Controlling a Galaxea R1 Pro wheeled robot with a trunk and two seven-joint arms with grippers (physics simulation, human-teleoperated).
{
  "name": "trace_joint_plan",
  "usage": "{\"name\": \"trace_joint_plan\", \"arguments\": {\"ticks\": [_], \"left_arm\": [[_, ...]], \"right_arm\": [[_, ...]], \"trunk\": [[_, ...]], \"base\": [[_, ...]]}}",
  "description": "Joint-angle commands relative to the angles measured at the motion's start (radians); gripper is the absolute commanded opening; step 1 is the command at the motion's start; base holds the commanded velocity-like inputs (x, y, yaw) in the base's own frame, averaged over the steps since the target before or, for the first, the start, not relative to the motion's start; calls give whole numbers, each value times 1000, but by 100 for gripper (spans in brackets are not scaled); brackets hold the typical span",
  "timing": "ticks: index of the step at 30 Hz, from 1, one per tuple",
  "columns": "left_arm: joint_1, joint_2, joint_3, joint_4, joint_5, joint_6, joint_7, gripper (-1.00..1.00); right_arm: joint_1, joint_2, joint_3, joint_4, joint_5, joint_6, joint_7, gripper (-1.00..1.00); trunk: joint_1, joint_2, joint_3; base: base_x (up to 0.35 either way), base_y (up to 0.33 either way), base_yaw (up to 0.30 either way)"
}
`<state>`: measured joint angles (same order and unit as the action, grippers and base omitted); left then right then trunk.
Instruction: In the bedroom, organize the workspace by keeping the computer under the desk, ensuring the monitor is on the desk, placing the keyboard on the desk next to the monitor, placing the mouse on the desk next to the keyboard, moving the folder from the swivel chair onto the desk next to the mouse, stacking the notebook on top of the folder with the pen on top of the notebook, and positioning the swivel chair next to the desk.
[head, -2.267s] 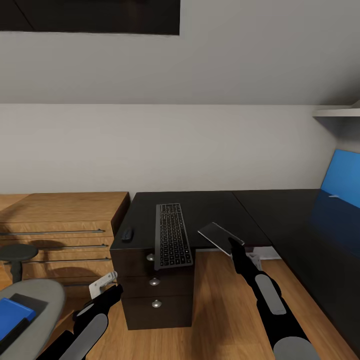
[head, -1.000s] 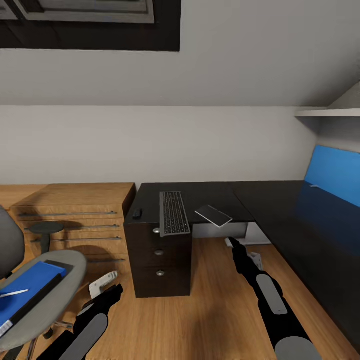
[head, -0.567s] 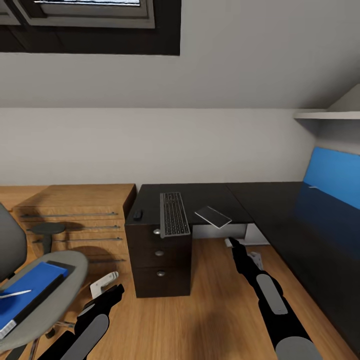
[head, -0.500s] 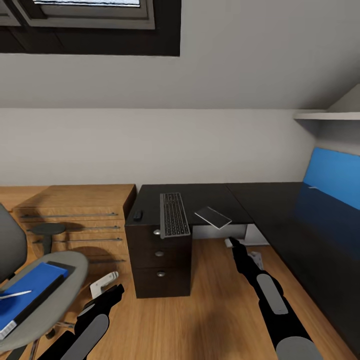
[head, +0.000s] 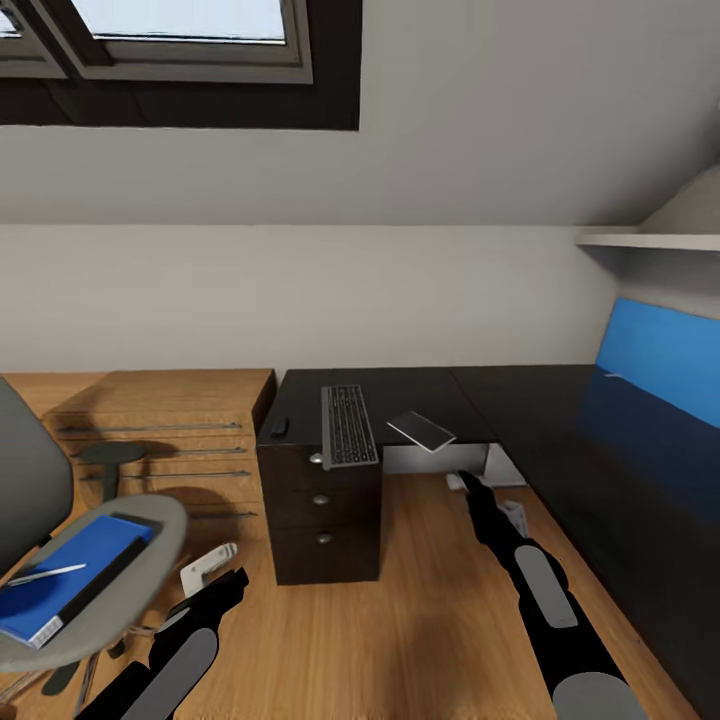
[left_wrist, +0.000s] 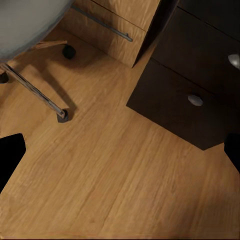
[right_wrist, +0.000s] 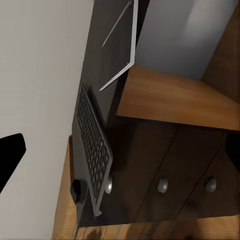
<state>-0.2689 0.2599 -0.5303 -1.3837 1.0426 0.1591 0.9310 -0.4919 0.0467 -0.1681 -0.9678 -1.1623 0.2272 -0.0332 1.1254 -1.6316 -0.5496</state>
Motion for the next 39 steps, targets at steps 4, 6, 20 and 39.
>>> {"name": "trace_joint_plan", "arguments": {"ticks": [4, 6, 20, 39], "left_arm": [[-1, 1, -2, -1, 2, 5, 6, 100], [-1, 1, -2, -1, 2, 5, 6, 100], [-1, 1, -1, -1, 3, 5, 7, 100], [-1, 2, 0, 0, 5, 5, 3, 100]], "right_arm": [[-1, 1, -4, -2, -8, 6, -4, 100], [-1, 1, -4, -2, -8, 6, -4, 100], [-1, 1, -4, -2, -7, 6, -4, 100], [-1, 4, -4, -1, -7, 3, -2, 100]], "trunk": [[-16, 28, 12], [-24, 42, 18], [-70, 126, 55], [-70, 126, 55]], "base": [[-335, -153, 0], [-336, -159, 0], [-300, -174, 0], [-30, -22, 0]]}}
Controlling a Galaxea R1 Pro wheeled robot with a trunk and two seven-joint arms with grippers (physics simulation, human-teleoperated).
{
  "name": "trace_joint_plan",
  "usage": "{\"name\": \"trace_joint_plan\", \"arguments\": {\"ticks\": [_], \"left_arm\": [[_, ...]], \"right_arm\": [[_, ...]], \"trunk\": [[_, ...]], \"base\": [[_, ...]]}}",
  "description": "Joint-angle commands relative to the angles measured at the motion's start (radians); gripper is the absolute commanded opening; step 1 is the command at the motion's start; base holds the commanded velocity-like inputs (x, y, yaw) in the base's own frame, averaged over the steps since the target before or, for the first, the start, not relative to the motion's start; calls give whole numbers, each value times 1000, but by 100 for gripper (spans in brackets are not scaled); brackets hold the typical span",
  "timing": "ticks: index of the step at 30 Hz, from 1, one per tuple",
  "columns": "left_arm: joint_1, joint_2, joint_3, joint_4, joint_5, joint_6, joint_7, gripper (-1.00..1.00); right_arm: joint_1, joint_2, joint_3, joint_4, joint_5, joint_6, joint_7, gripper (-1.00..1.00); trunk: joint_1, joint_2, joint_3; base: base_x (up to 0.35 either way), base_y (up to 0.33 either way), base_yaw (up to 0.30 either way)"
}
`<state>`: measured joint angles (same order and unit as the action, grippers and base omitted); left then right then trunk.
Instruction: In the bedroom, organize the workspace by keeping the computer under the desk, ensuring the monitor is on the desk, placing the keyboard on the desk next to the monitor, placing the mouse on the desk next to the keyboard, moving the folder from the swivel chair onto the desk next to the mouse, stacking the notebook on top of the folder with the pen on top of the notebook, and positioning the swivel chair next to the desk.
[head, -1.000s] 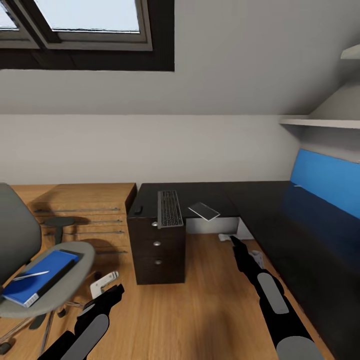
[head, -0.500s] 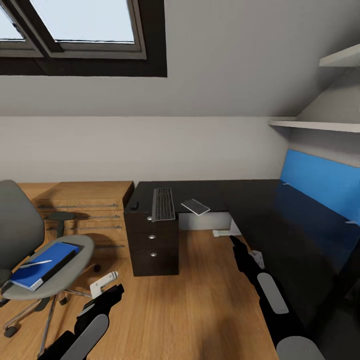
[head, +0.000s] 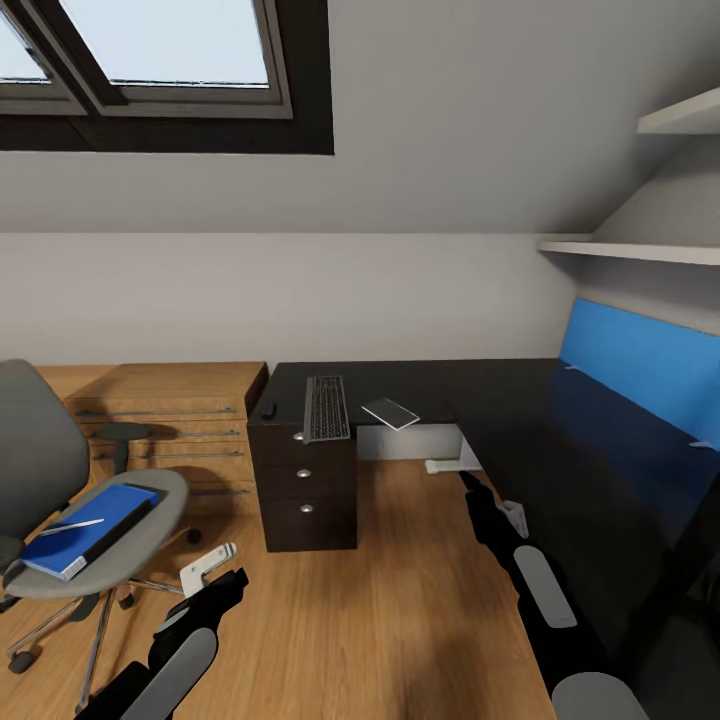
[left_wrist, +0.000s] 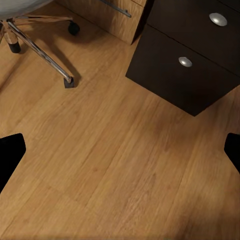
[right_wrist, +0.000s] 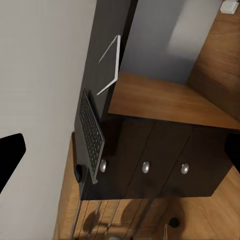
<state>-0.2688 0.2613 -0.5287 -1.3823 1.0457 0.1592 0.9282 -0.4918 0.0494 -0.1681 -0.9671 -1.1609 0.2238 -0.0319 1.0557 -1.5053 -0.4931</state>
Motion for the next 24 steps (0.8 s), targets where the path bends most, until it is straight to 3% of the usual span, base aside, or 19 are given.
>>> {"name": "trace_joint_plan", "arguments": {"ticks": [1, 18, 24], "left_arm": [[-1, 1, -2, -1, 2, 5, 6, 100], [-1, 1, -1, -1, 3, 5, 8, 100], [-1, 1, -1, 6, 6, 5, 8, 100]], "right_arm": [[-1, 1, -4, -1, -8, 6, -3, 100], [-1, 1, -4, 1, -8, 6, -2, 100], [-1, 1, -4, 0, -8, 5, -2, 100]], "trunk": [[0, -1, -1], [-65, 118, 52], [-65, 118, 52]], "base": [[-1, -1, 0], [0, 0, 0], [0, 0, 0]]}}
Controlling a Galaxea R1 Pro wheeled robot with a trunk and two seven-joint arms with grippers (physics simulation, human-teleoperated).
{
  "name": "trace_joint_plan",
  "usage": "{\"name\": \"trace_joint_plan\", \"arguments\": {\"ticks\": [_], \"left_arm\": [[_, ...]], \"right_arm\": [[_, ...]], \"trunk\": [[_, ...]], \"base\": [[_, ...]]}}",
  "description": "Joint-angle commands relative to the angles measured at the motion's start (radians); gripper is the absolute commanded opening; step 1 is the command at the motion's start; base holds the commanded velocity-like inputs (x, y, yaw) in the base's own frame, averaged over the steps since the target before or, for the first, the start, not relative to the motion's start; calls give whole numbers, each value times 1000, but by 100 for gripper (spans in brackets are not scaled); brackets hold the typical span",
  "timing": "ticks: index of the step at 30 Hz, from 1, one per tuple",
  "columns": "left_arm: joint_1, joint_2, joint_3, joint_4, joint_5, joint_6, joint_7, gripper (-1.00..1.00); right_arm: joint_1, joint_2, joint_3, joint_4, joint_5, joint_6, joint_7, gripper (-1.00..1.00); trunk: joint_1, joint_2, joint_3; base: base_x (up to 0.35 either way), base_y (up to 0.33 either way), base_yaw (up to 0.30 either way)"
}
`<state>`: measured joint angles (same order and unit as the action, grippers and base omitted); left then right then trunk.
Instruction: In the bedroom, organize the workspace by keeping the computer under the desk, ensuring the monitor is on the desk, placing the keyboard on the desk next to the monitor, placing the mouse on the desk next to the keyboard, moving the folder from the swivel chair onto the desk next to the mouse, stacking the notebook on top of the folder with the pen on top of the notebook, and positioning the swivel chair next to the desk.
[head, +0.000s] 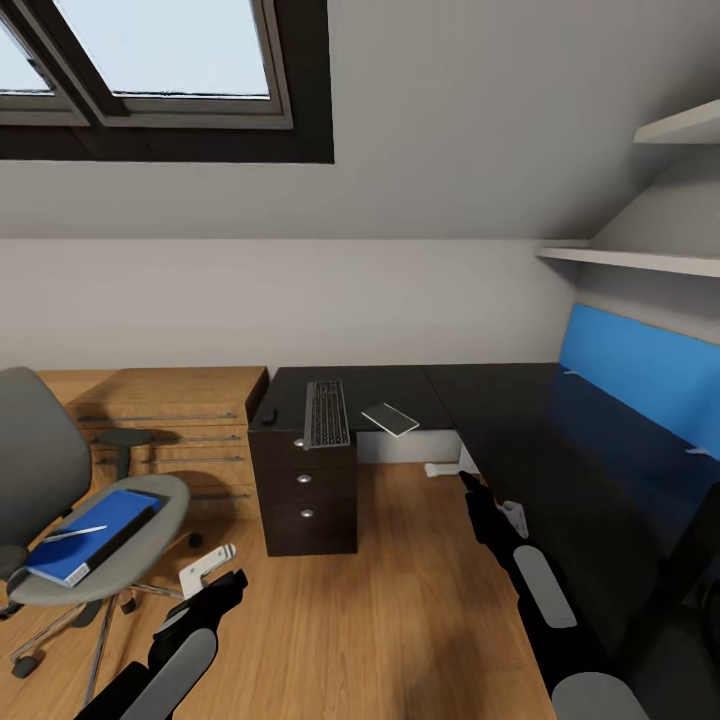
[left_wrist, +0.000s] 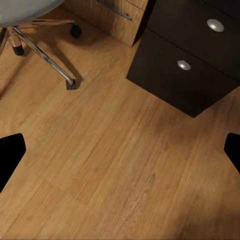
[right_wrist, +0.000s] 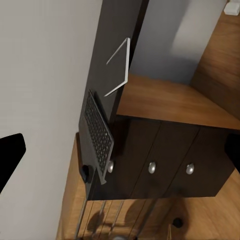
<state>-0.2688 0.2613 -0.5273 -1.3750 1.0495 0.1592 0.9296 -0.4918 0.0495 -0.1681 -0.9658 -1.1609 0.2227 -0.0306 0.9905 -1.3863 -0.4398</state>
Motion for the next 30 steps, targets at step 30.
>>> {"name": "trace_joint_plan", "arguments": {"ticks": [30], "left_arm": [[-1, 0, -3, 16, -2, 3, 9, 100]], "right_arm": [[30, 6, 16, -52, 68, 6, -3, 100]], "trunk": [[0, -1, -1]], "base": [[-145, 0, 0]]}}
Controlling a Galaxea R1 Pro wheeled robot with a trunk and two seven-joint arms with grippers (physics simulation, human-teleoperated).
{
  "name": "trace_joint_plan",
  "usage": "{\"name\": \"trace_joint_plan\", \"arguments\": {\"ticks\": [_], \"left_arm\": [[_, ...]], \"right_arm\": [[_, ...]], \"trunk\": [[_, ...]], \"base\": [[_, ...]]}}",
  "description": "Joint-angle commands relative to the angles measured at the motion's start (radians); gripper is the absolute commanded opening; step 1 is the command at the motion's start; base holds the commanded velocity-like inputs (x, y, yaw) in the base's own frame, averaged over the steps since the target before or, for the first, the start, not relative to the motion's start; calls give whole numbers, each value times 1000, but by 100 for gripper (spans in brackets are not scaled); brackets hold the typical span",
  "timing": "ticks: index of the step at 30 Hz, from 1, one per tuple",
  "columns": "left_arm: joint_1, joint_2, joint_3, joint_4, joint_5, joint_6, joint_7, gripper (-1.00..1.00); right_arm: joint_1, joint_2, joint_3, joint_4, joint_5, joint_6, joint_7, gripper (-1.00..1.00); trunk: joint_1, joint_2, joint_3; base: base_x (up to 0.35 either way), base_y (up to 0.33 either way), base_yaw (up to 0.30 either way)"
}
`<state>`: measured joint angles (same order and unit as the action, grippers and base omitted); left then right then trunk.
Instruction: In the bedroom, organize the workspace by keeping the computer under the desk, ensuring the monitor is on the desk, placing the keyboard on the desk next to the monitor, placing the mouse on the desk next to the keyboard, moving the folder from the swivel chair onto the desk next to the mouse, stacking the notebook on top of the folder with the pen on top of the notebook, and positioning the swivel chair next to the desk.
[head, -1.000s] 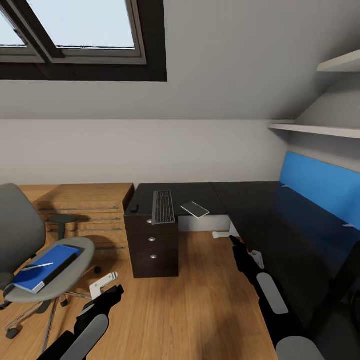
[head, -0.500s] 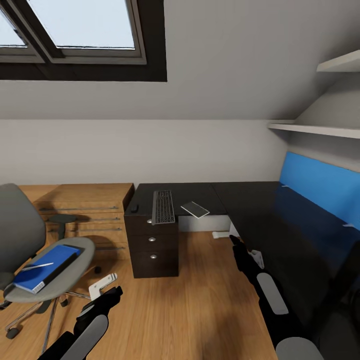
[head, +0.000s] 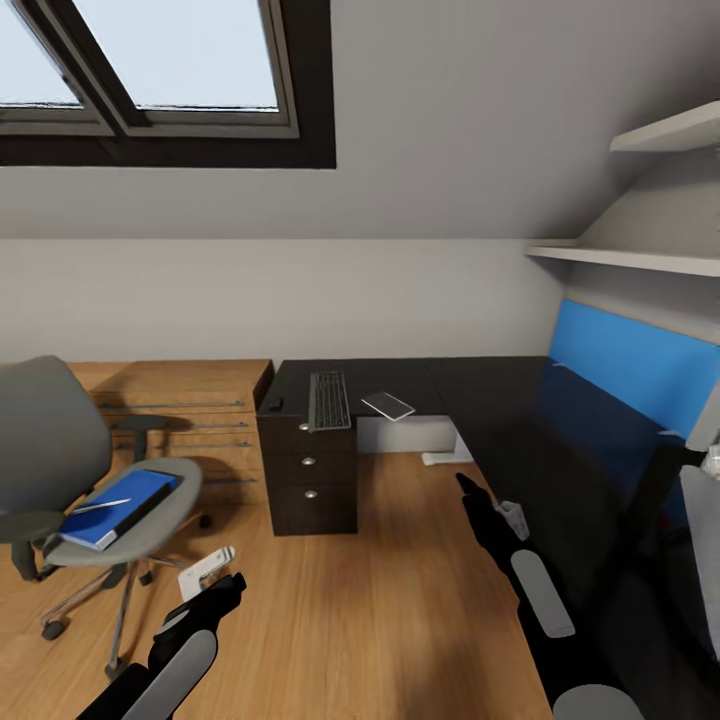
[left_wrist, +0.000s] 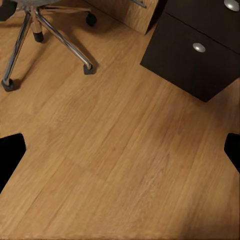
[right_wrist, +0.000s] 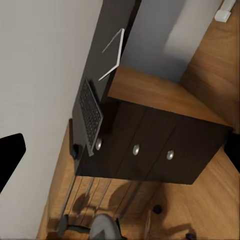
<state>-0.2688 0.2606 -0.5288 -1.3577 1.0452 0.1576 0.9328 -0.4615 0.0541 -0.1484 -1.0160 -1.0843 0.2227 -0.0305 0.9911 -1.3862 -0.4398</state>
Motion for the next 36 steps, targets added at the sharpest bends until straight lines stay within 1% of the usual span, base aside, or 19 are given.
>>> {"name": "trace_joint_plan", "arguments": {"ticks": [1, 4, 6, 10, 14, 35, 36], "left_arm": [[-1, 1, -2, -1, 2, 5, 6, 100], [-1, 1, -2, -1, 2, 5, 6, 100], [-1, 1, -2, -1, 2, 5, 6, 100], [-1, 0, -2, -1, 2, 5, 6, 100], [-1, 2, -2, -1, 1, 5, 6, 100], [-1, 2, -1, -1, 4, 5, 8, 100], [-1, 1, -1, -1, 4, 5, 8, 100]], "right_arm": [[-1, 1, -3, -1, -8, 7, -3, 100], [-1, 1, 9, -1, -7, 7, -4, 100], [0, 0, 28, -1, -6, 6, -4, 100], [0, -2, 48, -1, -5, 6, -4, 100], [0, -6, 58, -1, -5, 6, -4, 100], [0, 0, 61, -1, 2, 1, -3, 100], [0, 2, 60, -1, 1, -11, -3, 100]], "trunk": [[-1, -1, -1], [-1, -1, -1], [-1, -1, -1], [-1, -1, -1], [-1, -1, -1], [-1, -1, -1], [-1, -1, -1]], "base": [[-335, 0, 0], [-335, 0, 0], [-336, 0, 0], [-336, 0, 0], [-336, 0, 0], [-336, 0, 0], [-335, 0, 0]]}}
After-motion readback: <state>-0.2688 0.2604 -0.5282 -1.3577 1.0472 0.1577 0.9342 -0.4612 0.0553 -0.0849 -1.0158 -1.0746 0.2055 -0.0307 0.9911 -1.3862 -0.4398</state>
